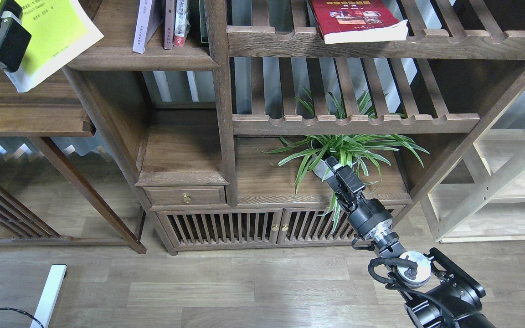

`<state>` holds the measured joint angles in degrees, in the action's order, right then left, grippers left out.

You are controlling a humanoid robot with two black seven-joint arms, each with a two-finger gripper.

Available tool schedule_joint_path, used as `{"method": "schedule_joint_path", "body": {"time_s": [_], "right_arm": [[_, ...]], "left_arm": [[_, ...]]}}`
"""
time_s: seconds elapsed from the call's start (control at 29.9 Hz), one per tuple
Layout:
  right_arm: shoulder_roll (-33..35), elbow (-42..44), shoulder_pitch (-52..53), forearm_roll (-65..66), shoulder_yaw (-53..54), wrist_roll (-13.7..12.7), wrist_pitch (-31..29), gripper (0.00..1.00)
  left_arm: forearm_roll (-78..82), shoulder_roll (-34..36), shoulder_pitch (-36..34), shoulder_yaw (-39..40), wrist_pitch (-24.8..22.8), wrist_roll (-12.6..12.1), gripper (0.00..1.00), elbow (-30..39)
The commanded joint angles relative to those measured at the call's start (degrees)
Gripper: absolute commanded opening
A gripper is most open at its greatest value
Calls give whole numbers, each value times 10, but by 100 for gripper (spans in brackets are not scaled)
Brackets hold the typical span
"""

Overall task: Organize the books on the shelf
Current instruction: 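Push the yellow-green book into the upper shelf with the left gripper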

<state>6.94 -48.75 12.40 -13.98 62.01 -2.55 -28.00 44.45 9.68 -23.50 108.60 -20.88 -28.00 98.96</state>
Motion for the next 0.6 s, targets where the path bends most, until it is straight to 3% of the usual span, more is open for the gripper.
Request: {"method": "schedule_joint_path", "body": {"time_s": [0.0,0.4,0.57], "right_arm": [[0,0,0,0,-1,0,0,95],[10,-14,-6,0,3,0,0,95],[15,-24,-5,0,6,0,0,95]], "left_arm": [[31,-18,-24,-14,24,0,0,0],[111,-56,-94,-43,88,0,0,-28],[127,-54,-140,-59,96,0,0,-74]]}}
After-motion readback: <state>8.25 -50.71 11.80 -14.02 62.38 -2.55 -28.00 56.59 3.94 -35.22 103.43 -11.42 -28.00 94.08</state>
